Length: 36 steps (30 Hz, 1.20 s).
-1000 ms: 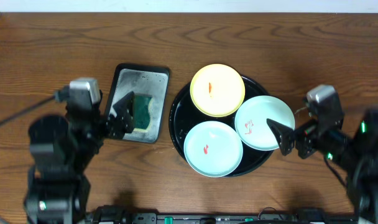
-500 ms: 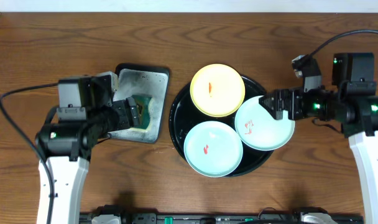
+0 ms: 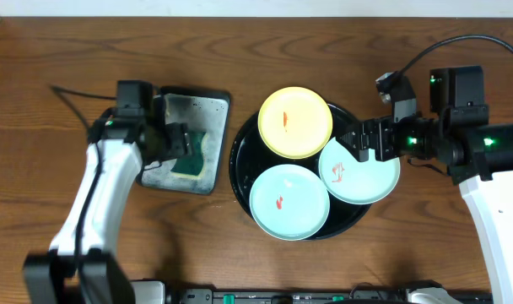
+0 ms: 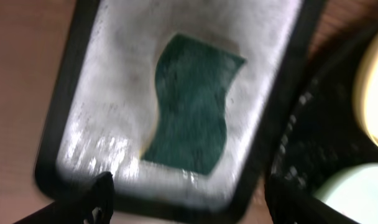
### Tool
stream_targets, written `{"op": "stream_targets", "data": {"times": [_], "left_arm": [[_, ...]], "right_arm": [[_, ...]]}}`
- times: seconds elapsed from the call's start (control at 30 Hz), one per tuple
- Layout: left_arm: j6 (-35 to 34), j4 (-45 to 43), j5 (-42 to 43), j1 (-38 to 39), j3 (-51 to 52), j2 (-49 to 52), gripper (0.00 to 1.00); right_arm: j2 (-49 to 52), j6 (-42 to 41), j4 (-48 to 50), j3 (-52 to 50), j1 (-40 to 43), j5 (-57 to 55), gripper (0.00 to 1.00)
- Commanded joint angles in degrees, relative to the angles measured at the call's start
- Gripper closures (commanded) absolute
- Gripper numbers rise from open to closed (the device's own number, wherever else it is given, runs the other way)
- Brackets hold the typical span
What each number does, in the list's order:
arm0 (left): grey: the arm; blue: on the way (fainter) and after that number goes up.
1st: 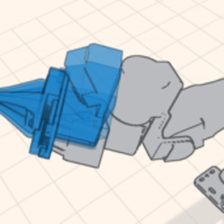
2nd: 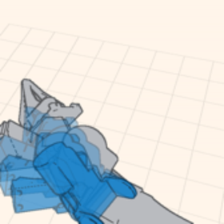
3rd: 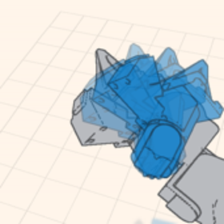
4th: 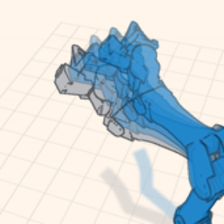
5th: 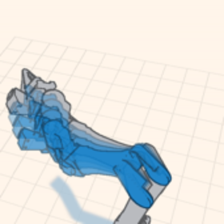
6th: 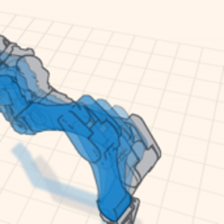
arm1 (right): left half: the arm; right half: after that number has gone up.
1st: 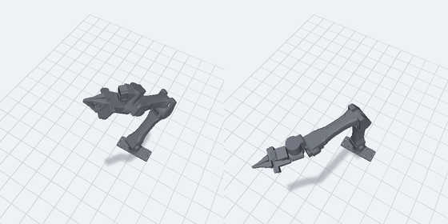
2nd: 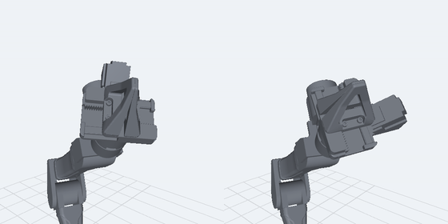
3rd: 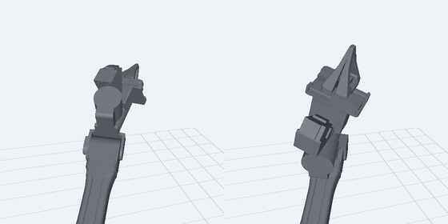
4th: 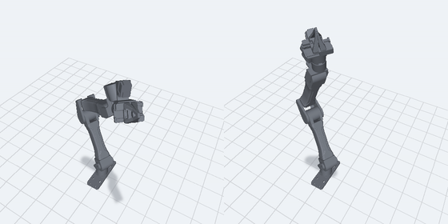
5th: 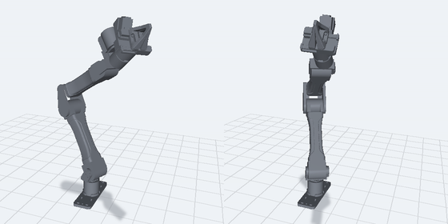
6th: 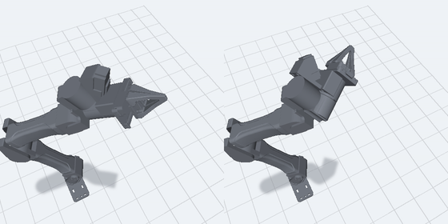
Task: Clean dirty plates on tray and stack at the side
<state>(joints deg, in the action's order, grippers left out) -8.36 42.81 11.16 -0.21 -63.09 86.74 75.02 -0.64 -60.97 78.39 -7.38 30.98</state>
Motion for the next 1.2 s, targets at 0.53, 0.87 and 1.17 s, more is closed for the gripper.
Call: {"op": "stream_targets", "data": {"times": [0.53, 0.87, 1.17], "left_arm": [[5.51, -12.33, -10.58, 7.04, 0.57, 20.90, 0.69], [3.15, -11.39, -10.29, 7.04, -0.52, 16.46, 0.45], [3.17, -7.17, -10.40, 7.04, -0.57, 7.21, 0.36]], "right_arm": [[0.00, -0.63, 1.44, 0.94, -1.64, -0.76, 0.11], [-0.02, -0.61, 1.46, 0.94, -1.62, -0.76, 0.12], [0.00, -0.61, 1.42, 0.94, -1.62, -0.76, 0.12]]}}
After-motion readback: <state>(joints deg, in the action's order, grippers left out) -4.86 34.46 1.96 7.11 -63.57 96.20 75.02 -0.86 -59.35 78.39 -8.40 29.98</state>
